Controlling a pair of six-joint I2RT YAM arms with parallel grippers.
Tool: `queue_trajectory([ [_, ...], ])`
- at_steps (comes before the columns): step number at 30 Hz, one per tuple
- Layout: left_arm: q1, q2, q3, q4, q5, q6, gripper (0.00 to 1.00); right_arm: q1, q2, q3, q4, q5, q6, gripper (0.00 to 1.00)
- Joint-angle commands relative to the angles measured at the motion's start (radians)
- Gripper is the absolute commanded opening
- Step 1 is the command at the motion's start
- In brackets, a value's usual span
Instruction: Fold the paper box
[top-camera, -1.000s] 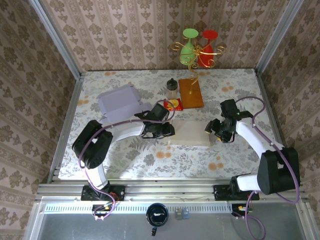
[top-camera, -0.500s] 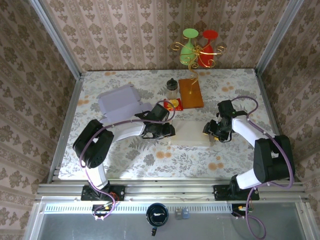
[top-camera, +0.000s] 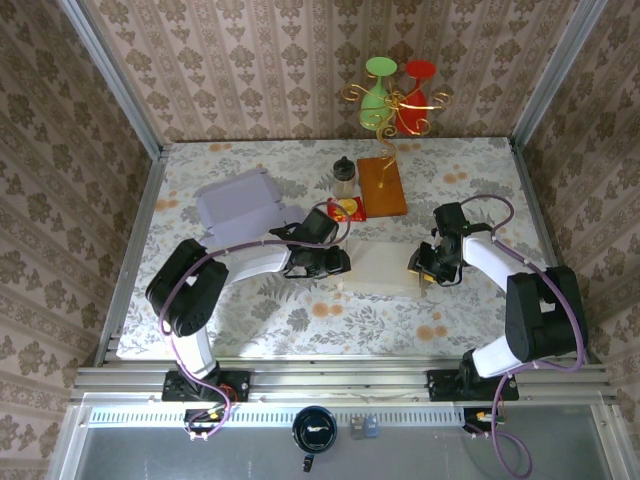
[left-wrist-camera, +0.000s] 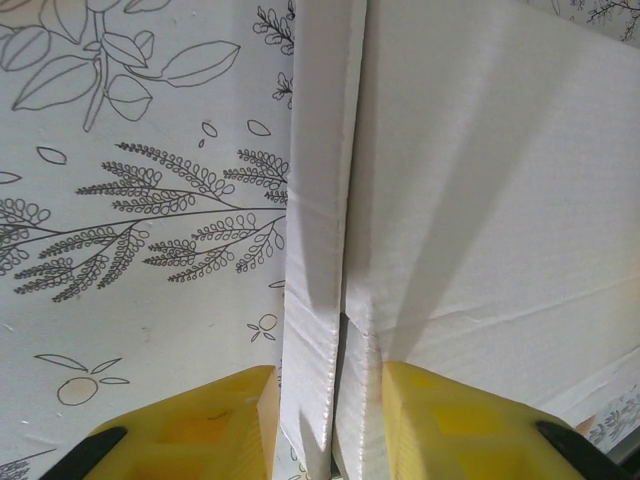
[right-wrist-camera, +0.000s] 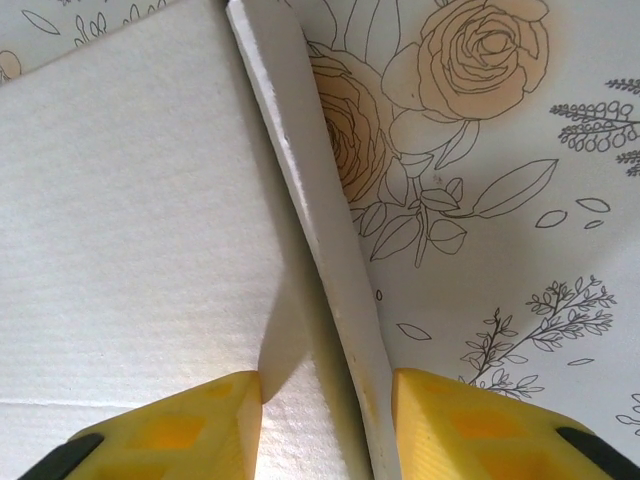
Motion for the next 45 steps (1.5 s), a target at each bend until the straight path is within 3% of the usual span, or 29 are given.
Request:
queue_trajectory([
  [1,0.008,0.01,-0.017,0.001,0.002,0.009,0.32,-0.005,0.017,-0.015,-0.008,0.013,-0.022,0.38],
  [22,0.009,0.045,-0.048,0.041,0.008,0.014,0.29,-0.004,0.054,-0.029,-0.007,0.011,-0.032,0.27],
  [37,0.006,0.052,-0.059,0.067,0.014,0.021,0.19,-0.004,0.083,-0.022,-0.021,0.028,-0.041,0.16],
  [45,0.033,-0.017,-0.084,0.064,-0.018,0.034,0.23,-0.003,0.037,-0.004,-0.032,-0.037,-0.046,0.1],
])
